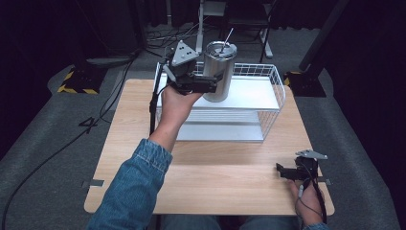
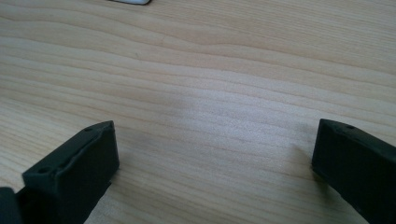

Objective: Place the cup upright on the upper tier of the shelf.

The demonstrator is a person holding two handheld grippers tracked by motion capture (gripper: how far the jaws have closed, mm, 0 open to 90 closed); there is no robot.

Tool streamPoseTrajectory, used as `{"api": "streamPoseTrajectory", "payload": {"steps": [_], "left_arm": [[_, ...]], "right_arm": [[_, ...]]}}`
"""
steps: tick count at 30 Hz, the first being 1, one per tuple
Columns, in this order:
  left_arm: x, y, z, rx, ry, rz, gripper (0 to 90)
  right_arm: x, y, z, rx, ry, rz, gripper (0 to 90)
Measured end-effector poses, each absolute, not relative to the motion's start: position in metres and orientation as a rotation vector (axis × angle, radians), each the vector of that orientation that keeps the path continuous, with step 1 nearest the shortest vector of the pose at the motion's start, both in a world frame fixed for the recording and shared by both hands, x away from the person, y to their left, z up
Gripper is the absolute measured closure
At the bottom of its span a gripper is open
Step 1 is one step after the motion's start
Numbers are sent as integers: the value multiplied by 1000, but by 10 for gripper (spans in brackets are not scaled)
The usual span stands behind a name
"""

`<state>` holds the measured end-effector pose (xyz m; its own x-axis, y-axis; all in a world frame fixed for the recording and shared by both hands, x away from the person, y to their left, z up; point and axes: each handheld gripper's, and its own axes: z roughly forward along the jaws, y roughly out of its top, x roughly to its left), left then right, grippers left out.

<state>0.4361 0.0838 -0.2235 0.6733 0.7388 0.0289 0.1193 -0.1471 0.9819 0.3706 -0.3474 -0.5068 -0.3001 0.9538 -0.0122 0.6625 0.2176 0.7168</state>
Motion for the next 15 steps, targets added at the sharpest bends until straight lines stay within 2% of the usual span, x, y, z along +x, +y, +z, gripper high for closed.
{"api": "streamPoseTrajectory", "payload": {"steps": [15], "left_arm": [[370, 122, -224, 1671, 650, 623, 0]], "right_arm": [[371, -347, -507, 1491, 2044, 850, 7]]}}
